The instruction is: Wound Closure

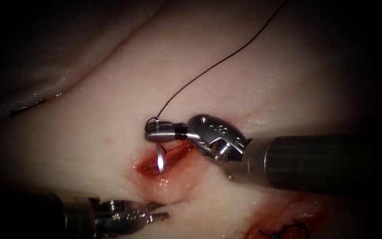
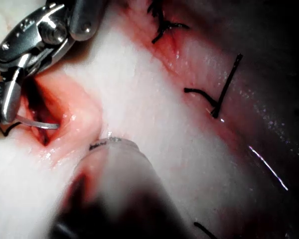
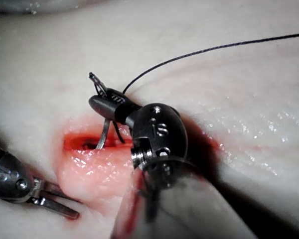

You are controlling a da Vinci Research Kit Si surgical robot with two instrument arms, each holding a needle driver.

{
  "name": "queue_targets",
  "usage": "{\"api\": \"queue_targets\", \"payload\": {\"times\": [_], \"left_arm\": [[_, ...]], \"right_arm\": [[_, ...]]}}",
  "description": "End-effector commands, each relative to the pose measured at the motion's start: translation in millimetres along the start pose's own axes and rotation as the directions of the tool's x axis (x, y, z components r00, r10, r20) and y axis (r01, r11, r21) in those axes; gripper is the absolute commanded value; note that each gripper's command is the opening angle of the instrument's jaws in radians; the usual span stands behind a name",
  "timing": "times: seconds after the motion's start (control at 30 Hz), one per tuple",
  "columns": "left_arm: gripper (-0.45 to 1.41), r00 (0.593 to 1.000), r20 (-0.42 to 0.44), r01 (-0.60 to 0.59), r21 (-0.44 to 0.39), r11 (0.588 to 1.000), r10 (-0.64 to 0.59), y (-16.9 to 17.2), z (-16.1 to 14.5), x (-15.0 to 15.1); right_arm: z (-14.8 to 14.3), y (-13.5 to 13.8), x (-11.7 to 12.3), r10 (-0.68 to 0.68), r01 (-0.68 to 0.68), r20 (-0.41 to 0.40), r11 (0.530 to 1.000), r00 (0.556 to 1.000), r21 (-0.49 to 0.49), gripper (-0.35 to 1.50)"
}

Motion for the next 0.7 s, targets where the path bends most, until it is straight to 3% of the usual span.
{"api": "queue_targets", "payload": {"times": [0.03,0.37,0.7], "left_arm": [[0.12,1.000,0.001,0.000,-0.003,1.000,0.000,0.6,0.7,-0.2],[0.09,1.000,0.000,-0.004,-0.005,1.000,0.004,0.3,0.6,-0.5],[0.07,1.000,0.000,-0.004,-0.005,1.000,0.004,0.3,0.6,-0.5]], "right_arm": [[1.0,-0.2,-0.5,0.022,-0.022,0.001,1.000,1.000,0.005,-0.35],[1.3,-2.6,-1.0,0.154,-0.159,0.057,0.982,0.986,0.102,-0.35],[1.4,-4.0,-1.1,0.267,-0.283,0.125,0.949,0.956,0.136,-0.35]]}}
